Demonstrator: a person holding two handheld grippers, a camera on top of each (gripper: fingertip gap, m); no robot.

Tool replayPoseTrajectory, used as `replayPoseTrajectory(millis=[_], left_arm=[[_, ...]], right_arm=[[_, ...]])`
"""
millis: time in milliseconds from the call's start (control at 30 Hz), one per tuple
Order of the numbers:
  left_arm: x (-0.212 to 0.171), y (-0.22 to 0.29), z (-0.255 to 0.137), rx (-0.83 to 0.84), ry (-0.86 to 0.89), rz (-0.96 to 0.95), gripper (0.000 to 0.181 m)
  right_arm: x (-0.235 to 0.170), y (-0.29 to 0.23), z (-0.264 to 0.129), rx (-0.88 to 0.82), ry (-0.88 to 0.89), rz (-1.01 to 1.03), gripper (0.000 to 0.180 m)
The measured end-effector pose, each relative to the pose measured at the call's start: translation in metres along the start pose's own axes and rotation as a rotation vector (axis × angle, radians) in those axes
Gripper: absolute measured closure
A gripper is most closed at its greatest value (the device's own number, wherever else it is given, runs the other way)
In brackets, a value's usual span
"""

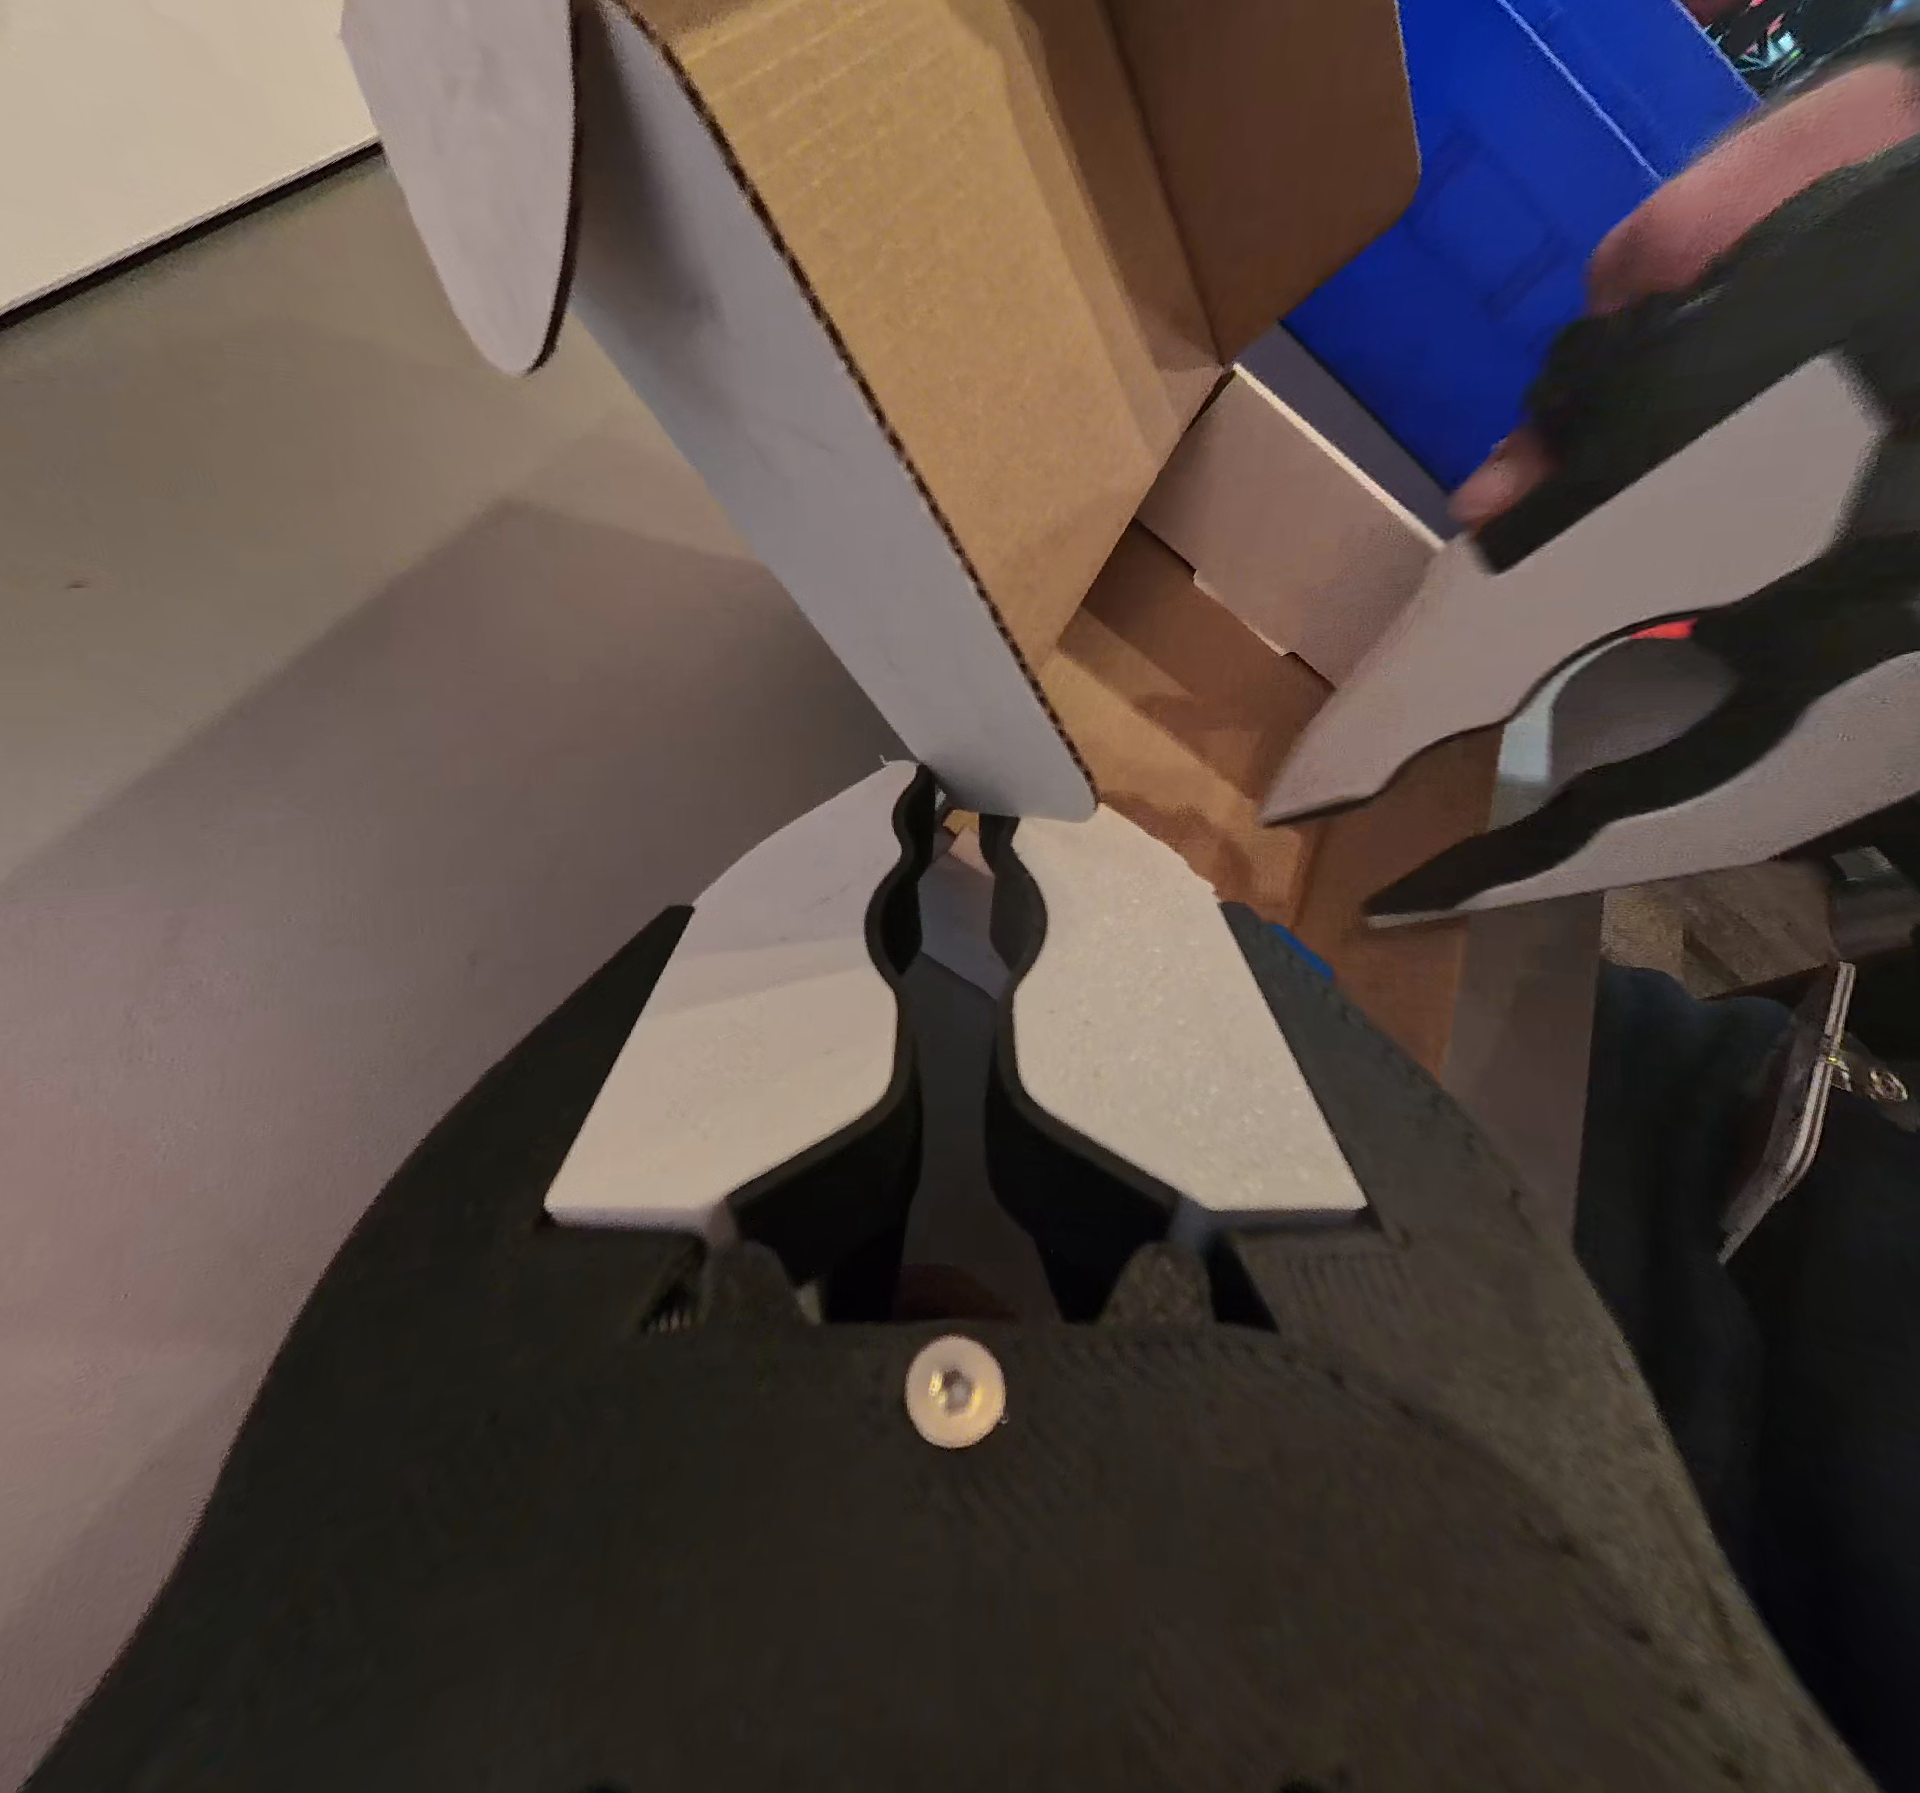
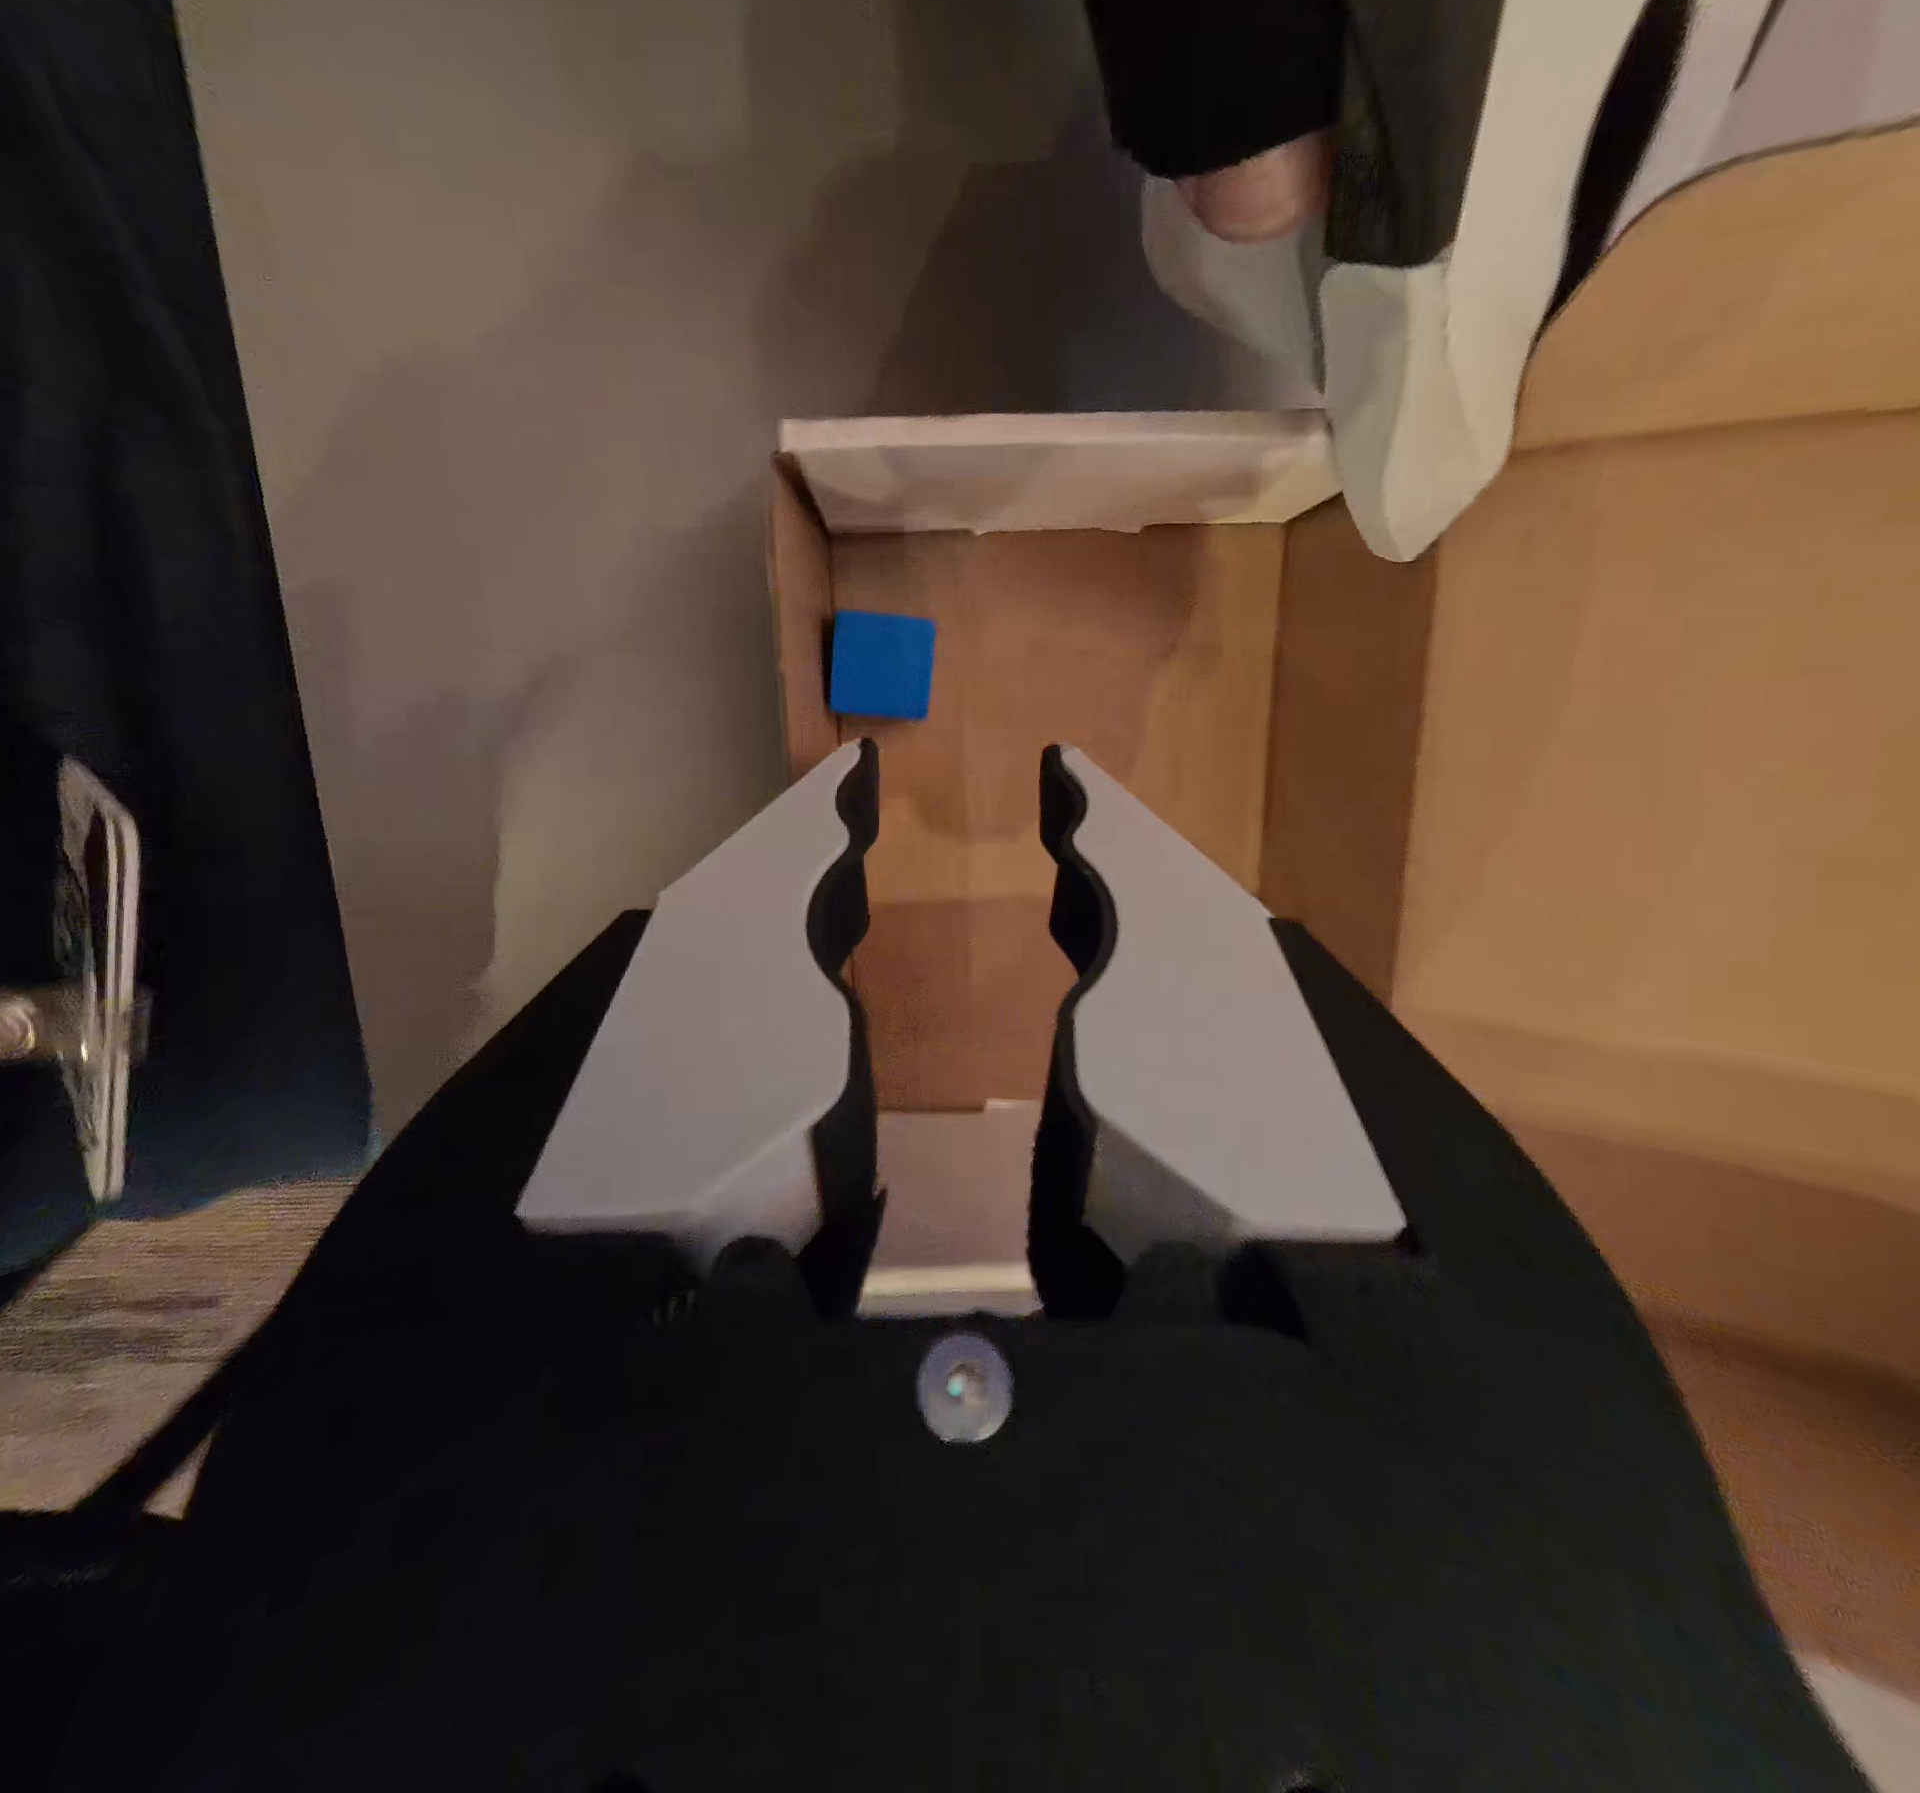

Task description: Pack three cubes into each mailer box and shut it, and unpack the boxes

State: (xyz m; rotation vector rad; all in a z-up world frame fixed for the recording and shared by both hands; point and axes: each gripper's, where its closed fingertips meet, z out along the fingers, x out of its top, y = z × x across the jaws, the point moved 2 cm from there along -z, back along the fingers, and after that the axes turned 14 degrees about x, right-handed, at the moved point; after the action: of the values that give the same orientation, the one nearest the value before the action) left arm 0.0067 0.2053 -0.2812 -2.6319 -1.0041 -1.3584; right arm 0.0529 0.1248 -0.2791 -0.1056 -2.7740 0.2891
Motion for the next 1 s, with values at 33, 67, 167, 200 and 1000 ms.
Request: replayPoseTrajectory(millis=[33, 67, 167, 200, 1000], left_arm=[[0.000, 0.000, 0.000, -0.001, 0.000, 0.000, 0.172], [0.000, 0.001, 0.000, -0.003, 0.002, 0.001, 0.172], [0.001, 0.003, 0.001, -0.006, 0.004, 0.006, 0.173], [0.001, 0.003, 0.001, -0.002, 0.003, 0.010, 0.172], [0.001, 0.010, 0.002, -0.014, 0.003, 0.026, 0.173]], right_arm=[[0.001, 0.001, 0.006, 0.034, 0.010, 0.033, 0.151], [0.003, 0.001, 0.010, 0.069, 0.023, 0.055, 0.152], [0.006, 0.002, 0.019, 0.158, 0.053, 0.127, 0.148], [0.009, 0.002, 0.021, 0.178, 0.070, 0.134, 0.148], [0.018, 0.000, 0.029, 0.185, 0.119, 0.137, 0.142]])
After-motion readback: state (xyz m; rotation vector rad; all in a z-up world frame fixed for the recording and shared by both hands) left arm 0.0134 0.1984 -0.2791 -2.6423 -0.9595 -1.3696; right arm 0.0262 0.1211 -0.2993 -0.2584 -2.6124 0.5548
